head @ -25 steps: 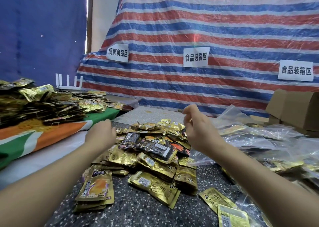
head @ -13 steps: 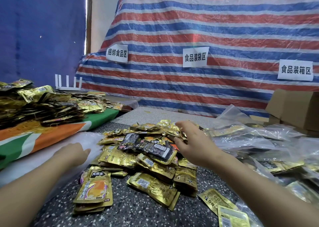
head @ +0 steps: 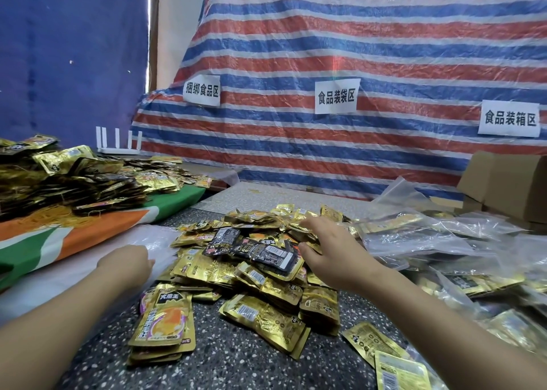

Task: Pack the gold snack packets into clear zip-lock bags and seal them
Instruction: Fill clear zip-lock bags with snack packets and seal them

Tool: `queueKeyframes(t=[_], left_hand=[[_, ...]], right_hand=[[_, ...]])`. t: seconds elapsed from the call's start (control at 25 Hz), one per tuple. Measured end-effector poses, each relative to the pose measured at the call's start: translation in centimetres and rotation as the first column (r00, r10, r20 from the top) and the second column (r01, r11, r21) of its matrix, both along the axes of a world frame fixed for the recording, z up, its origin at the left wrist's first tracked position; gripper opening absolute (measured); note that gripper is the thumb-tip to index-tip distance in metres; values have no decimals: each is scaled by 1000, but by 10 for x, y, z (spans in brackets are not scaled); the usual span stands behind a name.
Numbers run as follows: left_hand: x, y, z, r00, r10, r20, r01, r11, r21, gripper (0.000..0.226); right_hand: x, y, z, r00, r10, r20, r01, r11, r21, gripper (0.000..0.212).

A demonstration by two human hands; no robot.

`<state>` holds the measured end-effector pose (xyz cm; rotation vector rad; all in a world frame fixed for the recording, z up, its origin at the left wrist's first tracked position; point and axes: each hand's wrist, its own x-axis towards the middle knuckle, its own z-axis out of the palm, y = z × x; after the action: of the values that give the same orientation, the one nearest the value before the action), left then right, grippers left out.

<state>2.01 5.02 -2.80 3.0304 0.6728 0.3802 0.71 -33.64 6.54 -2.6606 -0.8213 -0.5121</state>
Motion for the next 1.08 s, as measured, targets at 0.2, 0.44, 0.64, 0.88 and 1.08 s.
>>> queueKeyframes(t=[0.2, 0.44, 0.64, 0.88, 1.08], left_hand=[[1, -6, 7, 998, 44, -49, -41, 997, 65, 25], [-4, -8, 8, 990, 96, 106, -100, 994, 33, 22], [-3, -6, 12, 982, 105, 156, -96, 993, -66, 33], [-12, -21, 33, 931, 88, 354, -41, 990, -137, 4], [-9, -67, 61, 858, -86, 507, 146, 986, -79, 5]], right_hand=[[0, -3, -3, 1000, -6, -13, 6, 1000, -16, 47], [-1, -6, -4, 999, -18, -29, 18, 1000, -16, 46], [-2, -7, -5, 999, -19, -36, 18, 999, -35, 44], [-5, -7, -4, 999, -6, -39, 5, 999, -32, 42], [-7, -7, -3, 999, 8, -39, -9, 1000, -5, 42]])
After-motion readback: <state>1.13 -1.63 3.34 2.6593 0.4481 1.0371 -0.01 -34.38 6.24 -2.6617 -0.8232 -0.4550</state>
